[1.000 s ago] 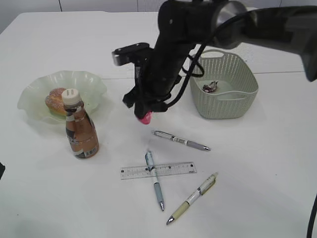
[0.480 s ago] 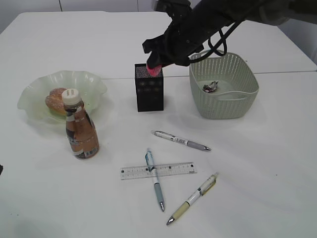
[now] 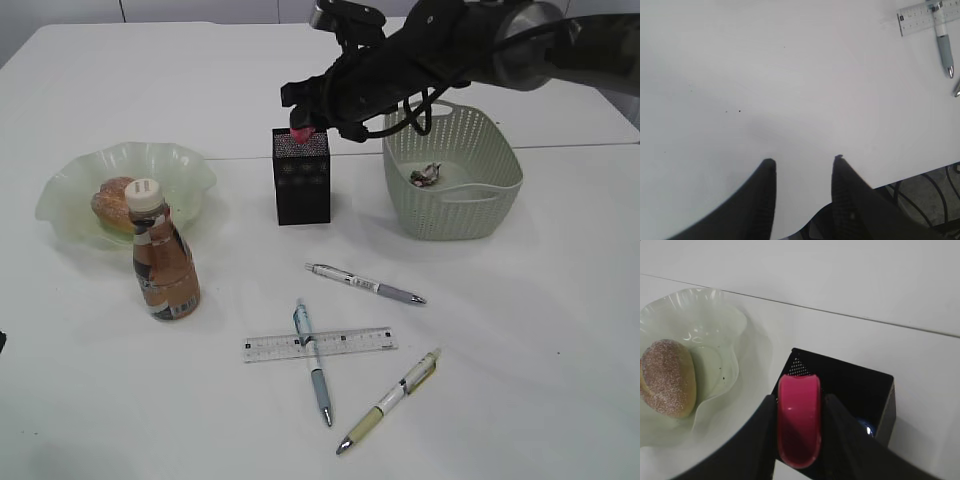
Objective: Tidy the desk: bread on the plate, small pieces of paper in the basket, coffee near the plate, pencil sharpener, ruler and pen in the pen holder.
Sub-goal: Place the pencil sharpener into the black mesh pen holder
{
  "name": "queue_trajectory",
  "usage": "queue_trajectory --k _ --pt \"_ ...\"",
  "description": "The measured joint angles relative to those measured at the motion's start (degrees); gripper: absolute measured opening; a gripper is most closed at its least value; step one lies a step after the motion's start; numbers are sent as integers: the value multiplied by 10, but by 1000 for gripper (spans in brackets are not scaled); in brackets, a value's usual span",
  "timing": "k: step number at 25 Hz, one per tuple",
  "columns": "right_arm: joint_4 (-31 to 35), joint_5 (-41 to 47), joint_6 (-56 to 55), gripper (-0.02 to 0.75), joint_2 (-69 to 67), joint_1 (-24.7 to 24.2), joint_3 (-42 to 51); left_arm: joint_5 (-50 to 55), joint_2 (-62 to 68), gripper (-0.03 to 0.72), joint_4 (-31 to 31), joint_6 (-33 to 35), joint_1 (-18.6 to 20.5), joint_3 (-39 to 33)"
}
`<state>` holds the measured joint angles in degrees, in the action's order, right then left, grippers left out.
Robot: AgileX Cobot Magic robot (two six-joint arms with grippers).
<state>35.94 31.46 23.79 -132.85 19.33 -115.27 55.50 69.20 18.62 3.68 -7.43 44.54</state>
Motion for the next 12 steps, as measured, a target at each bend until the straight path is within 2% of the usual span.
queue_trajectory --k 6,8,12 --pt "37 -16 29 215 -22 0 -8 14 0 277 0 0 0 0" --pt "44 -18 30 256 -26 0 -9 19 0 277 0 0 0 0" --pt "46 -21 31 386 -32 -1 -10 20 0 277 0 0 0 0"
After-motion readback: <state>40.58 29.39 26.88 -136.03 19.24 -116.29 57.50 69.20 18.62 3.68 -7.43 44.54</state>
